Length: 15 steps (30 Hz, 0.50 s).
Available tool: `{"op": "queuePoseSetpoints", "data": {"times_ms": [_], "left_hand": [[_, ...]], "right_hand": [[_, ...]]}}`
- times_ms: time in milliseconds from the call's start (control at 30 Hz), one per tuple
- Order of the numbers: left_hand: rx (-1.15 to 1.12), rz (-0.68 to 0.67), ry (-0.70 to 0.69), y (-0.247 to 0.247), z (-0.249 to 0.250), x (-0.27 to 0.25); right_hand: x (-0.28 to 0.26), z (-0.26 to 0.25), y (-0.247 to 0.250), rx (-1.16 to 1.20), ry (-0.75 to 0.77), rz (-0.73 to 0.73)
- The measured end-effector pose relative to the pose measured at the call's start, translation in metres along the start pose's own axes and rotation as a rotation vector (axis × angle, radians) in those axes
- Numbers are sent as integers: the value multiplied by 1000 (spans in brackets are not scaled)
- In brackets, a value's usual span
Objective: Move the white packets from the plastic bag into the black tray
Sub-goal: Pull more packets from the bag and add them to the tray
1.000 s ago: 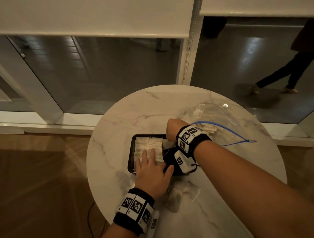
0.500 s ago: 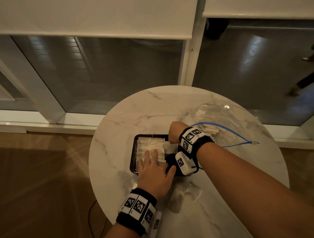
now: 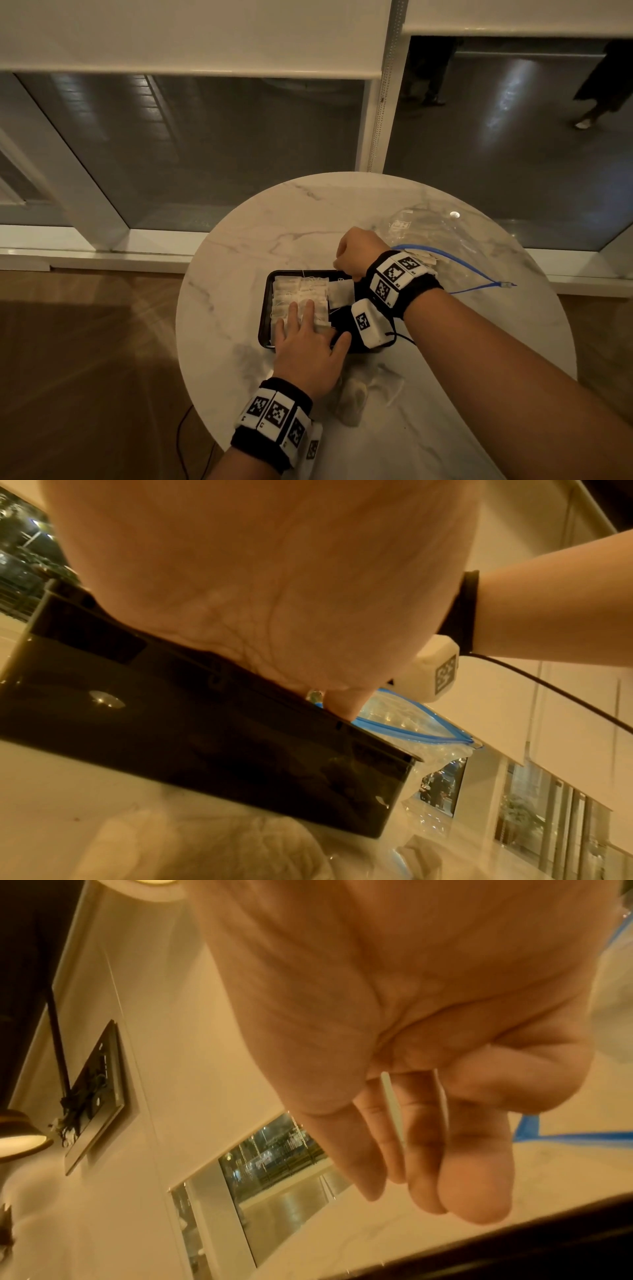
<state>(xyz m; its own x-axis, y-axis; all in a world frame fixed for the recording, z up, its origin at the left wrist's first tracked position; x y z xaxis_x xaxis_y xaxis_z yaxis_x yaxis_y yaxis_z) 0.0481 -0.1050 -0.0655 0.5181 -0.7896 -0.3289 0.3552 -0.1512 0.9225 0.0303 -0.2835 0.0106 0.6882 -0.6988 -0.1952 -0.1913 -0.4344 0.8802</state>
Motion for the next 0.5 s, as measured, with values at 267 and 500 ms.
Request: {"op": "queuePoseSetpoints", "data": {"times_ms": [267,500], "left_hand": [[-49,-6,-10,6,1,-2],[-224,219,-101,38,4,-19]], "right_hand": [[-81,2,44,490,43,250],[-153,67,-5,667,-122,205]]}}
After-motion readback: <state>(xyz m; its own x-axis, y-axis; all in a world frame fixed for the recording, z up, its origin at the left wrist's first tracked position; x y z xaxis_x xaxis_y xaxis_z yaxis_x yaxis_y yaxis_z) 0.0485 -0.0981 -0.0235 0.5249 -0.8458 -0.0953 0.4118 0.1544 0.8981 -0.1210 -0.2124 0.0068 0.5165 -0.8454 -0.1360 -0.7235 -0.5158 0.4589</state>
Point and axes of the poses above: each hand's wrist, its own x-axis towards the middle knuckle, its own y-axis out of the back of the hand, z = x × y, the point moved 10 cm from there along x, towards the middle knuckle, and after that the axes turned 11 degrees about y, right-handed, at the moved point
